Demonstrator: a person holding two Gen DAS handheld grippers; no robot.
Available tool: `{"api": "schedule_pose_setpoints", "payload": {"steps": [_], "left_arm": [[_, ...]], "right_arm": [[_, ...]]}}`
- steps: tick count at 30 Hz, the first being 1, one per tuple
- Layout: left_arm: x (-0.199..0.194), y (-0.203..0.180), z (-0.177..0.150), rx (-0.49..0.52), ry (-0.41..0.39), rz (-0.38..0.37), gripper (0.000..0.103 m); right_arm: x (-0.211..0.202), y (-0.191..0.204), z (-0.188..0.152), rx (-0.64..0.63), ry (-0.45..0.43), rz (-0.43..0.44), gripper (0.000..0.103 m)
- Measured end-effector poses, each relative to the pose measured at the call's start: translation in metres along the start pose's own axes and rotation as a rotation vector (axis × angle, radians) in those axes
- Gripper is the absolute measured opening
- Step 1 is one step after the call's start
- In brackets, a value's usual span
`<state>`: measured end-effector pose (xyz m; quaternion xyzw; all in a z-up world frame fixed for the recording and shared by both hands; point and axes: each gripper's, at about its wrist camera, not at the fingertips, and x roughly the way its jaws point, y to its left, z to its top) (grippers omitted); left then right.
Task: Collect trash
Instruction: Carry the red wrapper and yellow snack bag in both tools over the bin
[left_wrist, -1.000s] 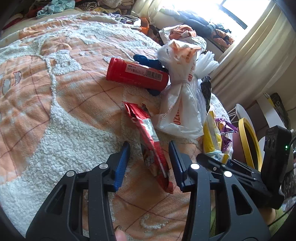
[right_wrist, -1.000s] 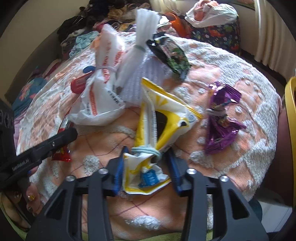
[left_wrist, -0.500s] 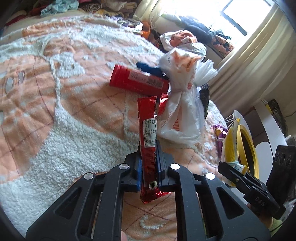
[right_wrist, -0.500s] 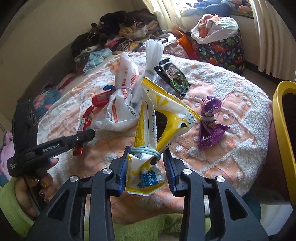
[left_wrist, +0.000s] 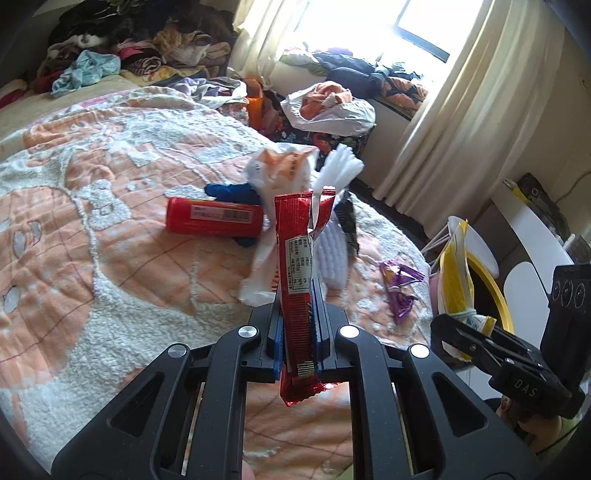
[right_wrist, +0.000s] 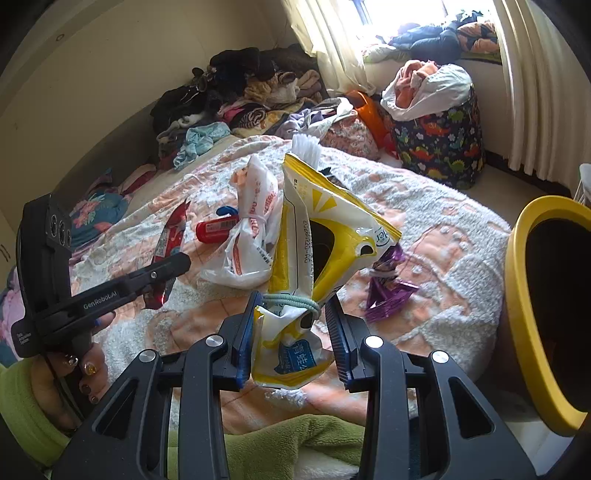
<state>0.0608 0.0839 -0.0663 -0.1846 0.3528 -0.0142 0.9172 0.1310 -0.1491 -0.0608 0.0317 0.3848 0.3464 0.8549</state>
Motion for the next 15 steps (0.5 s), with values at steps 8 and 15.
{"api": "schedule_pose_setpoints", "payload": {"steps": [8,15], "left_arm": [[0.0,-0.027,0.001,0.047,-0.004,-0.033,0.007],[0.003,-0.046,0.004,0.079,-0.006,-0.053,0.007]], "right_arm": [[-0.021,-0.009,0.003,0.002,-0.041,-0.014,0.034],[-0.038,-0.02,0.006,0.019,-0.074,-0.031,0.034]]}}
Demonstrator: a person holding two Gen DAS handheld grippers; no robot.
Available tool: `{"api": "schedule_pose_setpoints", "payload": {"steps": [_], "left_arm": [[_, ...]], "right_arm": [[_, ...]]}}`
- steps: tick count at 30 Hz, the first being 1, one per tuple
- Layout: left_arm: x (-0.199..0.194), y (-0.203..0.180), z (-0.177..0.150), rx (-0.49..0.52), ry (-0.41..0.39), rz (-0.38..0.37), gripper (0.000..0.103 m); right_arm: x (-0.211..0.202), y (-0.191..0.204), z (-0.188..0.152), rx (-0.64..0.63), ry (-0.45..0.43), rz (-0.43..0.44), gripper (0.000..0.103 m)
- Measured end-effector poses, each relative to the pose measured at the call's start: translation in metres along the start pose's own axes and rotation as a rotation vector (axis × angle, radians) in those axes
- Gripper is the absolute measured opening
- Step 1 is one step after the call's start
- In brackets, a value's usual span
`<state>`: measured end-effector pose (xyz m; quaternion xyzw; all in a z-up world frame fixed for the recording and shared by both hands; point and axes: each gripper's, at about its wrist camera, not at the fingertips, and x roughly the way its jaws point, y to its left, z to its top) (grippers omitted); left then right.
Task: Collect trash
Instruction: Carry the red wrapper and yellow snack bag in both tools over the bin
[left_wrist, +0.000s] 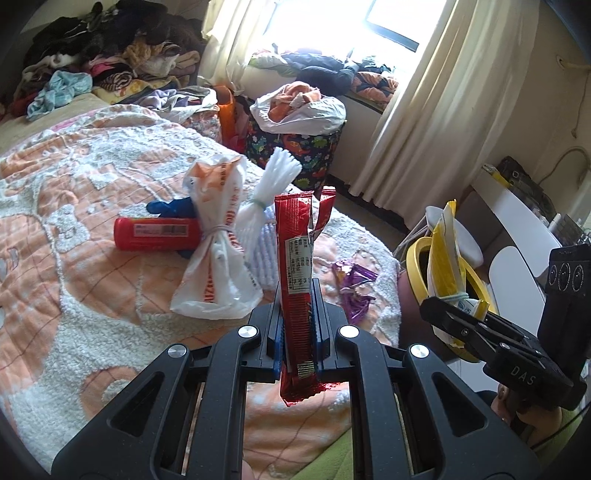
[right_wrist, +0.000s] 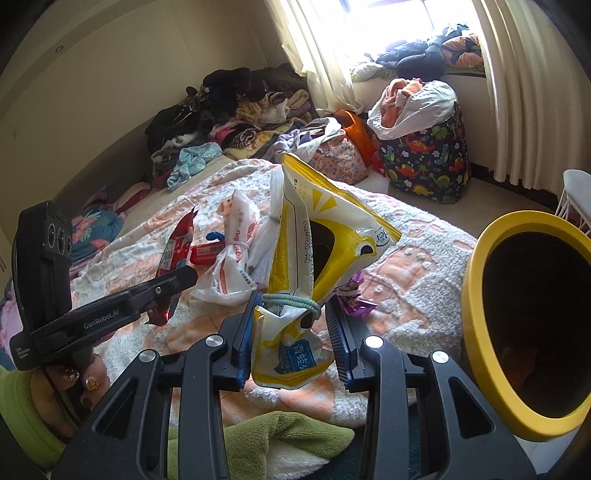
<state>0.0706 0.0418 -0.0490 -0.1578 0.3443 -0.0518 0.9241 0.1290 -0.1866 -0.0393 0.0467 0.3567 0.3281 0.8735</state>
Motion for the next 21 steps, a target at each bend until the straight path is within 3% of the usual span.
{"api": "schedule_pose_setpoints", "payload": {"steps": [21], "left_arm": [[0.013,-0.054,0.008,0.085,0.001,-0.061,0.007]], "right_arm": [[-0.037,-0.043,0.01,0.065,-0.086,-0.081,0.034]]}}
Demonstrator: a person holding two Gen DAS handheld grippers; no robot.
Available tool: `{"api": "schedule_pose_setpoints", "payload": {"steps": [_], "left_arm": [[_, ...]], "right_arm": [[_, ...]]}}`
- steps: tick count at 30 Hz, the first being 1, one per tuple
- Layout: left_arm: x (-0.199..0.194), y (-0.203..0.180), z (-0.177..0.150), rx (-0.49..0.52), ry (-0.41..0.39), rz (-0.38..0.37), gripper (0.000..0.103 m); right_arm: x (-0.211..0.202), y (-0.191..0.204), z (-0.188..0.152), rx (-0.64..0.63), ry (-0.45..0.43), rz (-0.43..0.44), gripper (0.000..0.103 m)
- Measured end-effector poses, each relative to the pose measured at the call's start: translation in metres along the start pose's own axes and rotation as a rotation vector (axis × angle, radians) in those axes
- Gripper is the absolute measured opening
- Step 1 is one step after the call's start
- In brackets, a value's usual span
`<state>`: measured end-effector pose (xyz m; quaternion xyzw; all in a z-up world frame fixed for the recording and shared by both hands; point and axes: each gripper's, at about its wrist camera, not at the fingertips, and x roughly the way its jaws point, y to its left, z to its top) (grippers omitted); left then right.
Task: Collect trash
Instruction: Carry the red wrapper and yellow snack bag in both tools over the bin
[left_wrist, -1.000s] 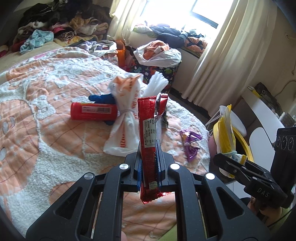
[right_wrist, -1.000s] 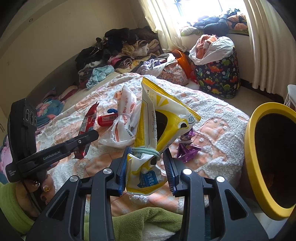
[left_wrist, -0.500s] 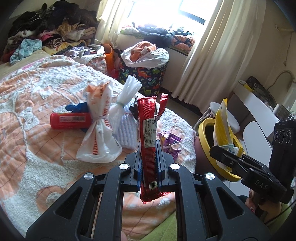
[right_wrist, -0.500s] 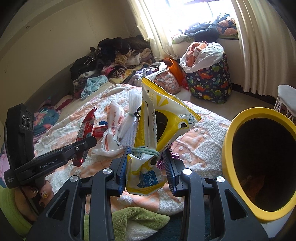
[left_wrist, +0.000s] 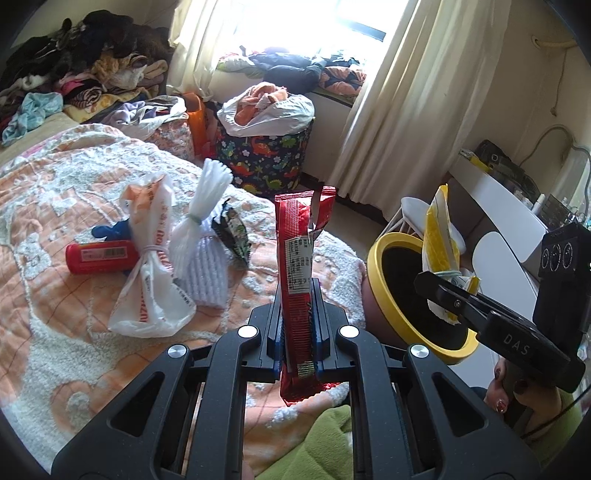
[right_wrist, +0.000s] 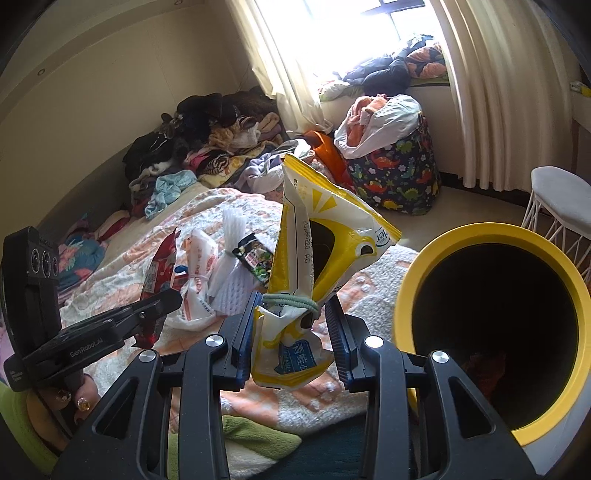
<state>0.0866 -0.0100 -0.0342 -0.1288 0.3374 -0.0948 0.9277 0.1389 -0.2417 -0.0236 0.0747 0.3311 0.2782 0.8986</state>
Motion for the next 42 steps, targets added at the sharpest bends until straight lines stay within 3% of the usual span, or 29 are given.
{"api": "schedule_pose_setpoints", "payload": {"steps": [22,42], "left_arm": [[0.019,-0.063,0.014,0.107,-0.001,-0.078,0.007],[0.062,-0.115,0.02,0.151,0.031,-0.165,0.007]], "right_arm": [[-0.033,-0.057,0.013,0.1,-0.085,-0.088,0.034],[-0.047,-0.11,0.008,0.217,-0.125,-0.162,0.034]]}}
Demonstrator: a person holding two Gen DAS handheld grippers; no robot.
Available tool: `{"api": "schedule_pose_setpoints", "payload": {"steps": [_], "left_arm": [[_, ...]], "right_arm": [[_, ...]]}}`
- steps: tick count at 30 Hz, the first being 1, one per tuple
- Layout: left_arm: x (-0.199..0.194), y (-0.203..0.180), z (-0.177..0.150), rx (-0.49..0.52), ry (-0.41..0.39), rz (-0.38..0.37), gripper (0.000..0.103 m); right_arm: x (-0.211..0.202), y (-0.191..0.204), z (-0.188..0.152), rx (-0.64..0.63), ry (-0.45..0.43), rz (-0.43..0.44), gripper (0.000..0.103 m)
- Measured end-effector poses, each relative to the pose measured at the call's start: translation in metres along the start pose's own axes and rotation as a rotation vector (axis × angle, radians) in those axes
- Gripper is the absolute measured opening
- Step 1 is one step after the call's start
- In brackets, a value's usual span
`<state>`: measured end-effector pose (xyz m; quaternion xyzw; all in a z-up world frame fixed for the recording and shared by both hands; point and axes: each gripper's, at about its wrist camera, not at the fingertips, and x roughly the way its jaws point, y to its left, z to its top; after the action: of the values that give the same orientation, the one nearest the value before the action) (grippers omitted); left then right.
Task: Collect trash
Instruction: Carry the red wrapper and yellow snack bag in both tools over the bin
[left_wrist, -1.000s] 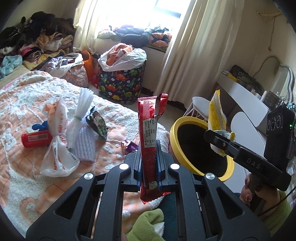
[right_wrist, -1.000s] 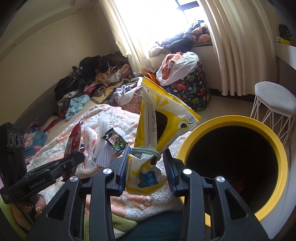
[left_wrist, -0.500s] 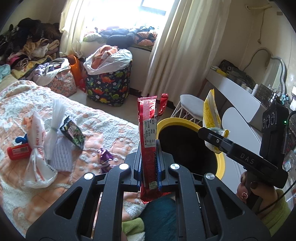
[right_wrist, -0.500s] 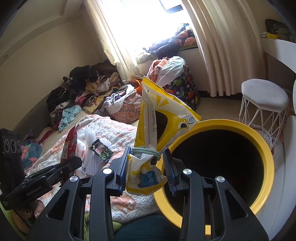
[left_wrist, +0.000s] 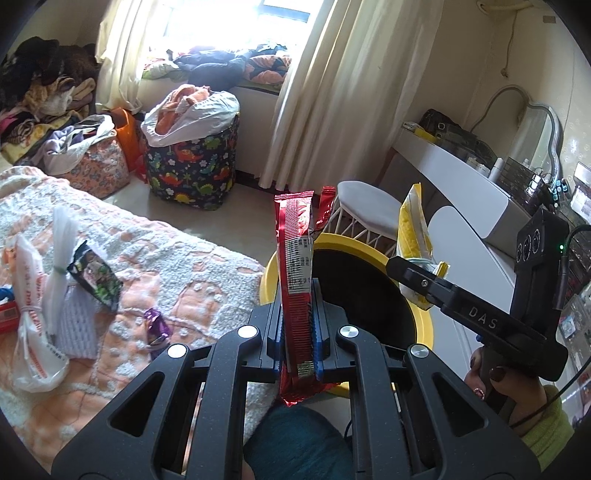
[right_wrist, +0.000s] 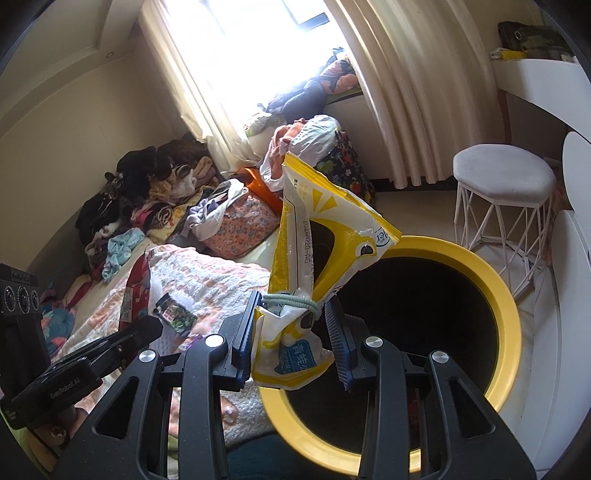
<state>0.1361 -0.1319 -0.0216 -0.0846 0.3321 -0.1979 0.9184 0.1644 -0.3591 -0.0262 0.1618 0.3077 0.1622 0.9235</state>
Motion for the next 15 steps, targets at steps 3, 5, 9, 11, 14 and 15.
{"api": "schedule_pose_setpoints", "payload": {"steps": [3,5,9,11,14,15], "left_arm": [[0.008,-0.005,0.003,0.008,0.002,-0.01,0.007],[0.013,-0.009,0.005,0.014,0.004,-0.016,0.007],[0.026,-0.016,0.008,0.018,0.014,-0.028,0.007],[0.034,-0.019,0.009,0.018,0.028,-0.036,0.007],[0.047,-0.021,0.009,0.017,0.045,-0.037,0.007],[0.051,-0.021,0.01,0.015,0.051,-0.037,0.007]], "right_arm": [[0.0,-0.011,0.001,0.024,-0.006,-0.012,0.034],[0.0,-0.016,0.0,0.035,-0.007,-0.024,0.034],[0.0,-0.027,-0.002,0.052,0.0,-0.054,0.034],[0.002,-0.032,-0.003,0.059,0.005,-0.065,0.034],[0.005,-0.038,-0.004,0.069,0.014,-0.077,0.034],[0.006,-0.039,-0.004,0.071,0.018,-0.082,0.034]]}}
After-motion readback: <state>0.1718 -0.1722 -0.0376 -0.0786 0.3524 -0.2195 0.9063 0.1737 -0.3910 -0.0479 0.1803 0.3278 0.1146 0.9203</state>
